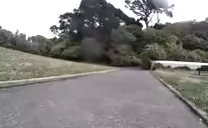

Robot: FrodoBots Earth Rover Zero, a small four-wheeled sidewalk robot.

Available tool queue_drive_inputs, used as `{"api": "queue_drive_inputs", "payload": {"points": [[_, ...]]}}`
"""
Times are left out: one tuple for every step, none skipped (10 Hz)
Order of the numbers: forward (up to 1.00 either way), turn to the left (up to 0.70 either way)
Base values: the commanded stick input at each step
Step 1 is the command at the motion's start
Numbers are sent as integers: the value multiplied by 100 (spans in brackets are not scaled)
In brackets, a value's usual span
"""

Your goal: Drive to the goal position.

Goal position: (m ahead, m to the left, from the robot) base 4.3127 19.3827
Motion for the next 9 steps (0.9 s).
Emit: {"api": "queue_drive_inputs", "payload": {"points": [[70,-28],[70,-35],[70,-35],[70,-30],[70,-19],[70,0],[70,0],[70,0],[70,0]]}}
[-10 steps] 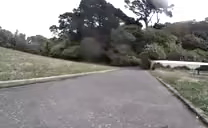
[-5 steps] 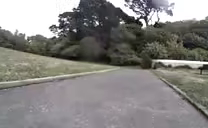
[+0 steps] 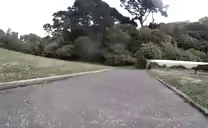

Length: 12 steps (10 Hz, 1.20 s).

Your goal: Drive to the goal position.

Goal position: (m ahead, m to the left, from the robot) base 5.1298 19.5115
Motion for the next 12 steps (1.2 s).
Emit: {"api": "queue_drive_inputs", "payload": {"points": [[70,0],[70,0],[70,0],[70,0],[70,0],[70,0],[70,0],[70,0],[70,-6],[70,-14],[70,-34],[70,-35]]}}
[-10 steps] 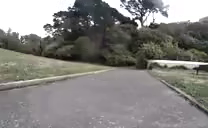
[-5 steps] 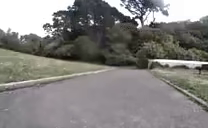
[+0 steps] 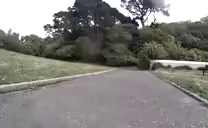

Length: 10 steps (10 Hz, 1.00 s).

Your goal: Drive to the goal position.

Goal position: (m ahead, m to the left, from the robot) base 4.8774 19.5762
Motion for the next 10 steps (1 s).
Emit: {"api": "queue_drive_inputs", "payload": {"points": [[70,-35],[70,-35],[70,-35],[70,-35],[70,-35],[70,-35],[70,-35],[70,-35],[70,0],[70,0]]}}
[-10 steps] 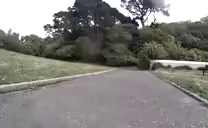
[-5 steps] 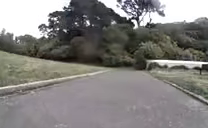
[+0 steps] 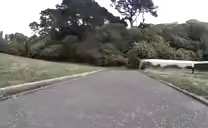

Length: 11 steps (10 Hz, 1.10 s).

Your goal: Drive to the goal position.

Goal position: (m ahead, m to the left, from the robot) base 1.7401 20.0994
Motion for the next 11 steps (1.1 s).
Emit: {"api": "queue_drive_inputs", "payload": {"points": [[70,0],[70,0],[70,0],[70,0],[70,0],[70,-13],[70,-25],[70,-35],[70,-35],[70,-13],[70,-6]]}}
